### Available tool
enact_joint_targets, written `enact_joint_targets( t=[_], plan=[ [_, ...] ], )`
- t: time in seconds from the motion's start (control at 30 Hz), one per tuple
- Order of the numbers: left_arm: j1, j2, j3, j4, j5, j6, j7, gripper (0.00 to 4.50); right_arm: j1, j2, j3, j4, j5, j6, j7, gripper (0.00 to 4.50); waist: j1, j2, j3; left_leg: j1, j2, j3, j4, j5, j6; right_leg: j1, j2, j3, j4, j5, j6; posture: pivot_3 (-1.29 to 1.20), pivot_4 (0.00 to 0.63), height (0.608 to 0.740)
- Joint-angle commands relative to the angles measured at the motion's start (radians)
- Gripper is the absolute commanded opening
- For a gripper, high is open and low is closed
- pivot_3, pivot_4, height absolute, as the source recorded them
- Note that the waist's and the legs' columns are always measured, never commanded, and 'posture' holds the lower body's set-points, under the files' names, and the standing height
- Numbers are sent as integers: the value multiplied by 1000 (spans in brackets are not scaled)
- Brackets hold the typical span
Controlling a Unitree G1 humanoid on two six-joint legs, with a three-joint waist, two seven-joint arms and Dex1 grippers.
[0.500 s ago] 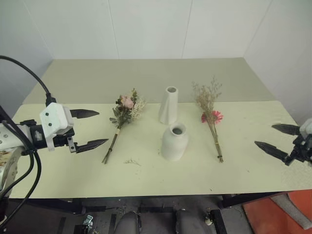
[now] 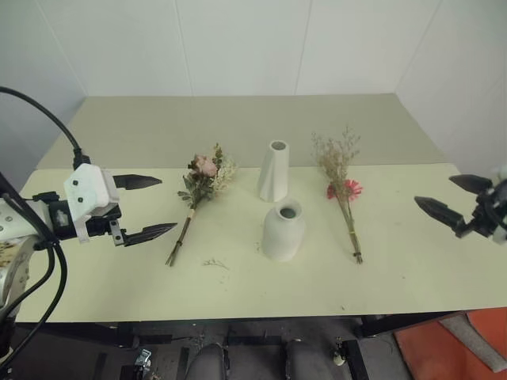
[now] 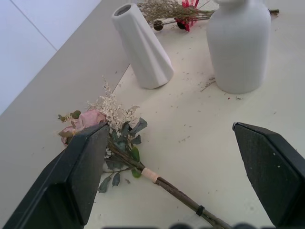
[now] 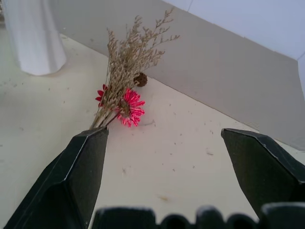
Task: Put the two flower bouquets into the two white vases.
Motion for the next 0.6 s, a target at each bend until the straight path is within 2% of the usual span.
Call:
enact_joint_targets(
  t=[0.03,0.27,0.37,0.6],
  plan=[
    [-39,-2,-23,-33,-18,-3,-2,4500,-186,-15,177,11,-14,251,-120,4461,-6,0,0,1,0,0,0,0,0,0,0,0,0,0,0,0,150,740],
    [-164,-45,-171,-1,27,-29,-3,4500,-421,74,417,123,-59,468,-208,4461,5,0,0,-7,-1,0,0,0,0,-6,0,0,0,0,0,0,150,740],
    [-204,-73,-213,6,38,-33,-1,4500,-482,114,462,178,-80,502,-234,4461,5,0,0,-18,-2,-1,3,0,0,-18,-1,0,2,1,0,0,150,740],
    [-224,-117,-259,-2,49,-33,14,4500,-575,208,523,293,-108,537,-261,4461,3,0,0,-19,-1,-1,3,0,0,-19,-1,0,2,1,0,0,150,740]
  ],
)
